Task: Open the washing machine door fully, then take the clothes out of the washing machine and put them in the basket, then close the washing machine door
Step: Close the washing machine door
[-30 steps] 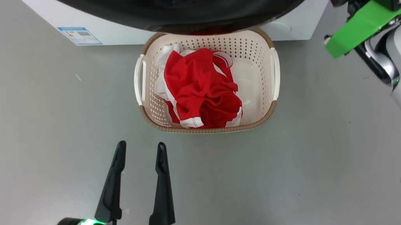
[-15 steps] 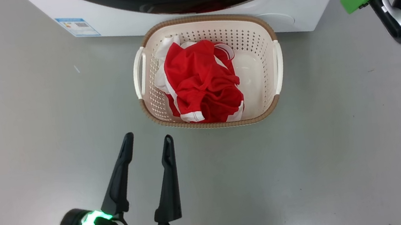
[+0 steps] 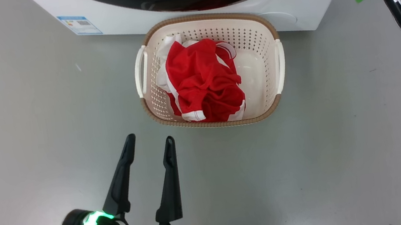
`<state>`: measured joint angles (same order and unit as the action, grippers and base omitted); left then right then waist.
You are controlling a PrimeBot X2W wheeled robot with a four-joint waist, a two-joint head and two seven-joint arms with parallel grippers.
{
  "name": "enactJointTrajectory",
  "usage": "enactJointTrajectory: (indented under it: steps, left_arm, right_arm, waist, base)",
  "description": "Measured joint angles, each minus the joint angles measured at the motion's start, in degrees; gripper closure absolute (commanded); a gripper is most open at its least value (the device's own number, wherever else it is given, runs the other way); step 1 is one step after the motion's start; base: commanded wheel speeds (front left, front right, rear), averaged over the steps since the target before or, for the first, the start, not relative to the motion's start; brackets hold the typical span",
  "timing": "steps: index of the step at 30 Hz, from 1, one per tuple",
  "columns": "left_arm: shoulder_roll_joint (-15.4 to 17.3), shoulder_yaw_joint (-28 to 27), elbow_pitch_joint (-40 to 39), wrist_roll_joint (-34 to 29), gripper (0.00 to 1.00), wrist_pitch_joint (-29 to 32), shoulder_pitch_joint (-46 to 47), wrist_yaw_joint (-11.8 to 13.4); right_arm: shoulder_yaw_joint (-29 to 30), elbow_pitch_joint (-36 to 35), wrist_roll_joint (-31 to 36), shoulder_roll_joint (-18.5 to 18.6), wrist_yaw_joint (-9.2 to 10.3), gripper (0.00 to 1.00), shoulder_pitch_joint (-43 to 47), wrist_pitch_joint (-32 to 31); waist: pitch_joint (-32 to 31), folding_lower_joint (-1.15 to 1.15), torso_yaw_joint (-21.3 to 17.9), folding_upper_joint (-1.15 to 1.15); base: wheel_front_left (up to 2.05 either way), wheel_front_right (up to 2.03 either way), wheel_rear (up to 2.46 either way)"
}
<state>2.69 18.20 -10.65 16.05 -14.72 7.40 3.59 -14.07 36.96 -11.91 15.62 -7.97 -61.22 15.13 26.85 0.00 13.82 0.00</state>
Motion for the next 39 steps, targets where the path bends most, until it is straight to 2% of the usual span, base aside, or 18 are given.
enactJointTrajectory:
  steps: [11,13,16,17,18,19,29,39]
  left_arm:
    - [0.0,-0.5,1.3,-0.3,0.00,0.0,0.3,0.0]
    - [0.0,-0.5,1.6,-0.3,0.00,0.0,0.4,0.0]
    - [0.0,-0.9,1.9,-0.2,0.00,0.0,0.9,0.0]
    - [0.0,-1.0,2.0,-0.2,0.00,0.0,0.9,0.0]
    - [0.0,-1.2,2.1,-0.2,0.00,0.0,0.9,-0.1]
    - [0.0,-1.3,2.1,-0.1,0.00,0.0,0.9,-0.2]
    - [0.0,-3.1,2.6,0.4,0.00,0.0,0.6,-0.6]
    - [0.0,-5.6,4.3,0.3,0.00,0.0,-1.6,-0.6]
  right_arm:
    - [-1.0,-2.9,-0.4,-2.7,0.25,1.00,4.4,0.0]
    - [-1.7,-4.4,-0.7,-3.4,0.25,0.93,6.1,0.0]
    - [-2.1,-6.6,-1.1,-4.0,0.25,0.66,8.8,0.0]
    - [-2.3,-7.4,-1.2,-4.1,0.25,0.60,9.8,0.0]
    - [-2.4,-8.2,-1.3,-4.2,0.26,0.27,10.9,-0.1]
    - [-2.8,-9.0,-1.4,-4.4,0.26,0.00,12.0,-0.1]
    - [-2.9,-14.2,-1.4,-5.2,0.25,0.00,23.2,-0.1]
    - [2.9,-18.9,0.1,-7.6,0.26,0.00,34.9,-0.1]
  waist:
    - [-1.4,0.00,-3.0,0.00]
    - [-1.8,0.00,-3.6,0.00]
    - [-2.6,0.00,-4.6,0.00]
    - [-2.9,0.00,-4.9,0.00]
    - [-3.2,0.00,-5.2,0.00]
    - [-3.5,0.00,-5.6,0.00]
    - [-7.1,0.00,-9.4,0.00]
    - [-11.6,0.00,-13.1,0.00]
  base:
    - [0.00,0.00,0.00]
    - [0.00,0.00,0.00]
    - [0.00,0.00,0.00]
    - [0.00,0.00,0.00]
    - [0.00,0.00,0.00]
    - [0.00,0.00,0.00]
    - [0.00,0.00,0.00]
    - [0.00,0.00,0.00]
